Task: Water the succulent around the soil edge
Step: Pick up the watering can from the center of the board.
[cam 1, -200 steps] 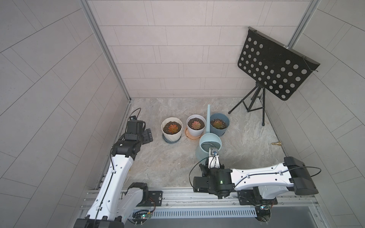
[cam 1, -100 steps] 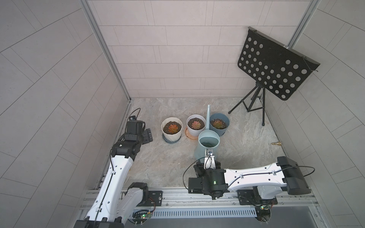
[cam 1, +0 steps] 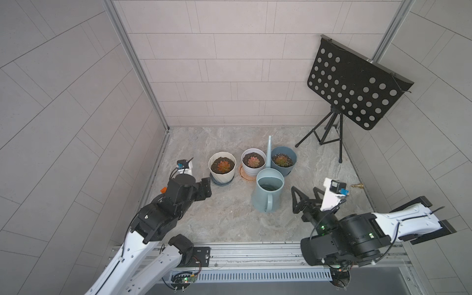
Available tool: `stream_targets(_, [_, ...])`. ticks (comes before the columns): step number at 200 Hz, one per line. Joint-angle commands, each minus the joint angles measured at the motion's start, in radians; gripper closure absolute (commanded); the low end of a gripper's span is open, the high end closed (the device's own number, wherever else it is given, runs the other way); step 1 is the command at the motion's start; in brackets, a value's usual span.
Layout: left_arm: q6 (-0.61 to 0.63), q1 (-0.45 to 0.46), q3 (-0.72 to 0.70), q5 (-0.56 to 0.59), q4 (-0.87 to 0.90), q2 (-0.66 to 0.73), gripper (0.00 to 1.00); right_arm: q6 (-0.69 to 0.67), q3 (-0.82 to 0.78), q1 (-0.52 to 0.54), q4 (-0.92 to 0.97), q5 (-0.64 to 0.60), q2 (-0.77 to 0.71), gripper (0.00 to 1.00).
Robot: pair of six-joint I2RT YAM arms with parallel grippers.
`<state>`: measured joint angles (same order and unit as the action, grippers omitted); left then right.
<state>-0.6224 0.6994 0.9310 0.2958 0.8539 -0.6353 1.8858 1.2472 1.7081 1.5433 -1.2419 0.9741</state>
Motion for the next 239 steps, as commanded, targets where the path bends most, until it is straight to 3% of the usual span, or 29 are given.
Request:
stream_targets(1, [-0.252, 0.25, -0.003, 0.254, 0.102, -0.003, 0.15, -0.058, -0.01, -0.072, 0.231, -0.105, -0.067, 0.03])
stream_targets(23, [-0.436, 0.656, 0.032, 0.553, 0.146, -0.131, 0.15, -0.223, -0.032, -0.129, 0.158, -0.143, -0.154, 0.03])
stream_targets(37, [-0.569, 0.883, 0.11, 0.698, 0.21, -0.319, 0.13, -0.357, -0.051, -0.188, 0.068, -0.144, -0.22, 0.02])
stream_targets(55, [-0.765, 1.028, 0.211, 0.795, 0.328, -0.523, 0.12, -0.501, -0.076, -0.213, -0.04, -0.14, -0.315, 0.02])
stream_targets(74, [-0.899, 1.097, 0.252, 0.825, 0.361, -0.641, 0.11, -0.61, -0.104, -0.231, -0.121, -0.131, -0.392, 0.01])
stream_targets(121, [-1.08, 1.134, 0.271, 0.885, 0.32, -0.784, 0.1, -0.628, -0.118, -0.254, -0.122, -0.123, -0.434, 0.0])
stream_targets(139, [-1.086, 1.122, 0.262, 0.906, 0.269, -0.797, 0.09, -0.627, -0.118, -0.253, -0.124, -0.124, -0.441, 0.0])
stream_targets(181, [-0.886, 1.017, 0.155, 0.807, -0.102, -0.782, 0.09, -0.651, -0.102, -0.257, -0.125, -0.129, -0.449, 0.0])
stream_targets(239, [-0.717, 0.924, 0.163, 0.68, -0.315, -0.88, 0.09, -0.682, -0.09, -0.269, -0.125, -0.141, -0.476, 0.0])
